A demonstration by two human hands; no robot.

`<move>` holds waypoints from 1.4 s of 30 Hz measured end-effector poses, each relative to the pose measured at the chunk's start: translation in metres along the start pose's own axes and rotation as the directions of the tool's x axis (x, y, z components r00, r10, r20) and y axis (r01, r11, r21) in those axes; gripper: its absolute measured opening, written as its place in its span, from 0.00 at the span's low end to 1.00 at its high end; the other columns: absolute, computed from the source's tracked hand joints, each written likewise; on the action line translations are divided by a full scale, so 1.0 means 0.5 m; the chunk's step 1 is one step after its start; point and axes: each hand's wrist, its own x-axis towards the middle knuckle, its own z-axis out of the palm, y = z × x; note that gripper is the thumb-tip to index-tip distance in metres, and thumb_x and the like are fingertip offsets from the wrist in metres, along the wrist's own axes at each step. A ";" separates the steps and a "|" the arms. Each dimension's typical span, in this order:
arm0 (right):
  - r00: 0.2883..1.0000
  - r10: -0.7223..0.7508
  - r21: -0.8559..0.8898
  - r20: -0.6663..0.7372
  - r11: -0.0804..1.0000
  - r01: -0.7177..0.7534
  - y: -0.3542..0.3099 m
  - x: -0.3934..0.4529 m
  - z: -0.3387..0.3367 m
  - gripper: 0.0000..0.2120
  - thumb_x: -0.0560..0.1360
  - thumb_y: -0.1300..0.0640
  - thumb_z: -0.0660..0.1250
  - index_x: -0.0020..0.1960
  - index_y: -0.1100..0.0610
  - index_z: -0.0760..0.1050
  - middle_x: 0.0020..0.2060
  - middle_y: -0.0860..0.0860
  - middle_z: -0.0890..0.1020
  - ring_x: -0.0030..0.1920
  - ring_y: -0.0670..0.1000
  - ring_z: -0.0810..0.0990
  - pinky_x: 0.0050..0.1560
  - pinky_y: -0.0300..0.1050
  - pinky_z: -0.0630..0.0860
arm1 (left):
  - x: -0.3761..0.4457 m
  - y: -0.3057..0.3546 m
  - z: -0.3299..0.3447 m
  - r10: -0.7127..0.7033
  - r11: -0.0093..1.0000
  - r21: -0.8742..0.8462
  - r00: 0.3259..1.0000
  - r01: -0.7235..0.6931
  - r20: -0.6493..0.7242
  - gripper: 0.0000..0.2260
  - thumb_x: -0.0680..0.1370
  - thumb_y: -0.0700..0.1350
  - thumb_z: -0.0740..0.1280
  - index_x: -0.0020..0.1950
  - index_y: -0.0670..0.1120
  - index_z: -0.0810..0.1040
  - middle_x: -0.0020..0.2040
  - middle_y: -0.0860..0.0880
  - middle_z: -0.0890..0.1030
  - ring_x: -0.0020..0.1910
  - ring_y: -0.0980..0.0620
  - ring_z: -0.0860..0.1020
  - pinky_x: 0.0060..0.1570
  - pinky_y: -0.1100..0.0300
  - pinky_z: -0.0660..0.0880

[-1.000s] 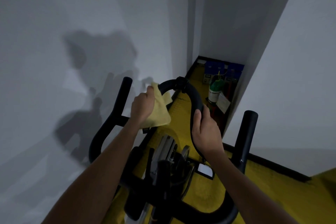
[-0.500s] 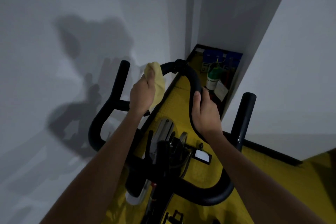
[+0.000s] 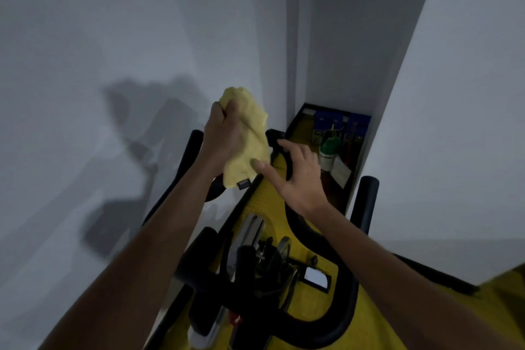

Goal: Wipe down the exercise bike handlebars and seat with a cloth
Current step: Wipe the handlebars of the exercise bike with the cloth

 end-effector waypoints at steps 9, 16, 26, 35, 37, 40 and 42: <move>0.982 0.127 0.511 0.137 0.840 -0.180 -0.092 0.067 -0.136 0.13 0.80 0.47 0.67 0.41 0.53 0.74 0.37 0.48 0.76 0.41 0.48 0.75 0.46 0.43 0.70 | -0.017 0.099 -0.014 -0.050 0.944 -0.315 0.987 0.097 0.153 0.19 0.72 0.62 0.63 0.57 0.55 0.76 0.60 0.49 0.81 0.60 0.48 0.79 0.63 0.41 0.75; 0.991 0.099 0.571 0.093 0.810 -0.134 -0.156 0.061 -0.247 0.12 0.82 0.54 0.63 0.40 0.53 0.69 0.35 0.47 0.72 0.37 0.45 0.72 0.40 0.40 0.68 | -0.056 0.115 -0.018 0.007 0.963 -0.265 0.980 0.046 0.197 0.21 0.71 0.59 0.70 0.50 0.42 0.78 0.50 0.41 0.81 0.52 0.42 0.81 0.55 0.46 0.76; 0.984 0.065 0.516 0.167 0.845 -0.143 -0.168 0.046 -0.342 0.08 0.83 0.51 0.61 0.49 0.55 0.70 0.41 0.51 0.74 0.43 0.51 0.74 0.48 0.48 0.69 | -0.102 0.142 -0.020 0.051 0.921 -0.357 0.858 0.158 0.512 0.22 0.73 0.57 0.74 0.58 0.44 0.74 0.57 0.45 0.79 0.56 0.46 0.80 0.48 0.54 0.79; 0.958 0.078 0.591 0.275 0.772 -0.232 -0.164 0.057 -0.347 0.10 0.83 0.49 0.61 0.55 0.56 0.69 0.44 0.54 0.75 0.44 0.53 0.77 0.50 0.49 0.74 | -0.108 0.162 -0.029 0.018 0.971 -0.171 0.666 0.166 0.746 0.10 0.79 0.51 0.67 0.51 0.45 0.82 0.51 0.48 0.85 0.53 0.48 0.82 0.52 0.56 0.77; 0.943 0.083 0.588 0.322 0.763 -0.268 -0.165 0.062 -0.347 0.13 0.82 0.46 0.63 0.57 0.55 0.71 0.48 0.56 0.77 0.48 0.56 0.78 0.55 0.54 0.77 | -0.105 0.156 -0.032 0.018 0.972 -0.163 0.643 0.167 0.766 0.04 0.78 0.46 0.70 0.47 0.46 0.81 0.47 0.49 0.83 0.50 0.50 0.81 0.49 0.57 0.76; 0.930 0.050 0.578 0.363 0.771 -0.267 -0.165 0.070 -0.343 0.14 0.80 0.46 0.67 0.56 0.55 0.73 0.45 0.54 0.79 0.47 0.54 0.79 0.50 0.48 0.79 | -0.097 0.151 -0.035 0.017 0.969 -0.161 0.601 0.186 0.799 0.13 0.73 0.41 0.71 0.56 0.41 0.78 0.54 0.46 0.83 0.54 0.47 0.82 0.53 0.57 0.78; 0.913 0.003 0.606 0.408 0.747 -0.273 -0.166 0.077 -0.342 0.12 0.77 0.49 0.71 0.53 0.55 0.74 0.43 0.50 0.80 0.45 0.51 0.80 0.48 0.44 0.79 | -0.094 0.153 -0.036 0.010 0.967 -0.157 0.587 0.201 0.809 0.23 0.72 0.38 0.69 0.65 0.33 0.73 0.60 0.41 0.81 0.60 0.44 0.81 0.60 0.54 0.77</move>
